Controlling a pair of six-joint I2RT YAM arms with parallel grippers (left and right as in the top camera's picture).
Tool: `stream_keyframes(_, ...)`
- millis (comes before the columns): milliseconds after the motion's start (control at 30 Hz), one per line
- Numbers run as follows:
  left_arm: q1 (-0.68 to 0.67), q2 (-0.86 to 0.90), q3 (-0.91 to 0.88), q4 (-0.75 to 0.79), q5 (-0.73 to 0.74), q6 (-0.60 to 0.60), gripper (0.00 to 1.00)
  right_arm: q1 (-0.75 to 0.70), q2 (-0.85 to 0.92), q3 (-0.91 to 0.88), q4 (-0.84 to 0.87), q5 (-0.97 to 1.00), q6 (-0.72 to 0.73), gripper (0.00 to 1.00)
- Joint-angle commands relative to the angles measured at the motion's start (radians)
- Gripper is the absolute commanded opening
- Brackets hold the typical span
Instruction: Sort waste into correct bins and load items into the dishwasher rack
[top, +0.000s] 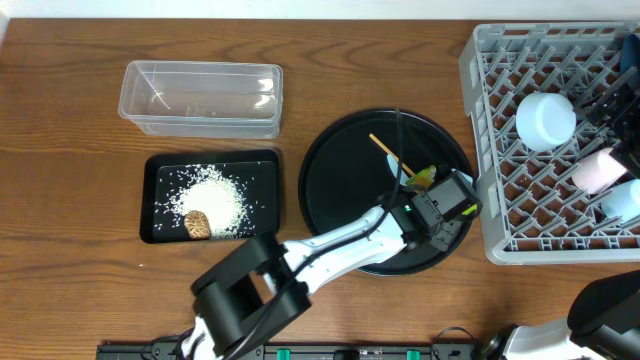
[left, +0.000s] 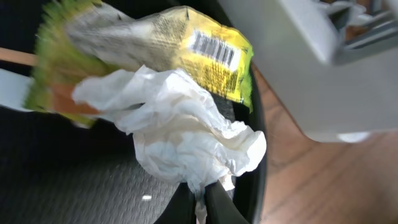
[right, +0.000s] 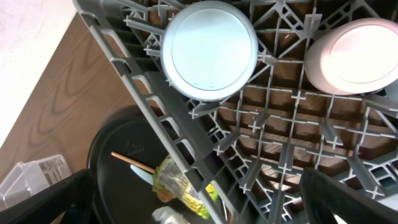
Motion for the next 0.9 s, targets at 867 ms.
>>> stream_keyframes(867, 0.074, -0.212, 0.000, -0.166, 0.055, -0.047, 0.06, -0.004, -0.017, 0.015, 0.000, 0.003, -0.016, 0.99)
